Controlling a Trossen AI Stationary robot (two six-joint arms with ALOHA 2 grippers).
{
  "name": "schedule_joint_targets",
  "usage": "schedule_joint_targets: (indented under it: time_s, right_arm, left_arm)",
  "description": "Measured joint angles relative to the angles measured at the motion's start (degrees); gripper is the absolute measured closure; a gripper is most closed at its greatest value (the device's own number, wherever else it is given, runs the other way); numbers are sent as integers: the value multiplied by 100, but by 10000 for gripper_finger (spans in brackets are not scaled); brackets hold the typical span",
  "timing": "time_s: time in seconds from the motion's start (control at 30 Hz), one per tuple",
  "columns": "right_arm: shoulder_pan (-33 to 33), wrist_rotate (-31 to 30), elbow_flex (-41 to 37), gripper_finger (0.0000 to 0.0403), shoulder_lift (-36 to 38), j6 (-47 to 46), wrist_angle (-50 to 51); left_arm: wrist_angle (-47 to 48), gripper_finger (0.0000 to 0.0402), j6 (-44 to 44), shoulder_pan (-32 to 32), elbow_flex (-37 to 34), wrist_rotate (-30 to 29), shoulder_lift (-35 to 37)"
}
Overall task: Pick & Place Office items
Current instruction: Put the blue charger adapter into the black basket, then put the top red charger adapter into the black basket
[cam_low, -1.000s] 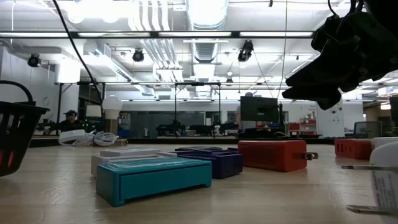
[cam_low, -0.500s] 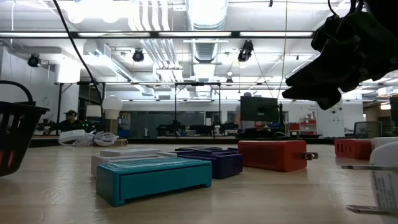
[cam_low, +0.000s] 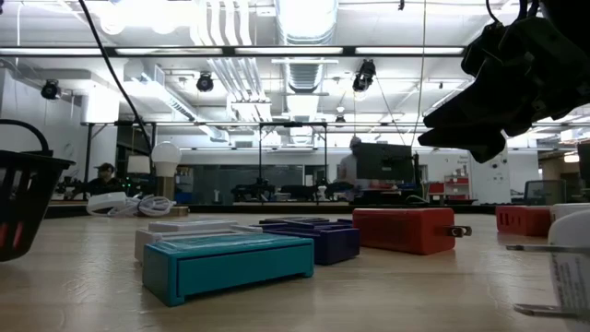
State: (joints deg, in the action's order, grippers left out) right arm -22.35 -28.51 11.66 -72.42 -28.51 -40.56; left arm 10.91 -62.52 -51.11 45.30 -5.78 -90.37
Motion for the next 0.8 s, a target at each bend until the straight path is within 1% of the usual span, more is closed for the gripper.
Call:
schedule_joint_targets:
  time_s: [0.23, 0.6, 0.8]
  right_arm:
    - [0, 0, 0, 199, 0, 1, 0]
    - [0, 0, 0, 199, 0, 0, 2]
    - [-1, 0, 0, 199, 0, 1, 2]
  left_arm:
    - [-19, 236, -487, 0, 2, -107, 0]
    - [-154, 191, -505, 0, 44, -109, 0]
    - [-169, 184, -505, 0, 44, -109, 0]
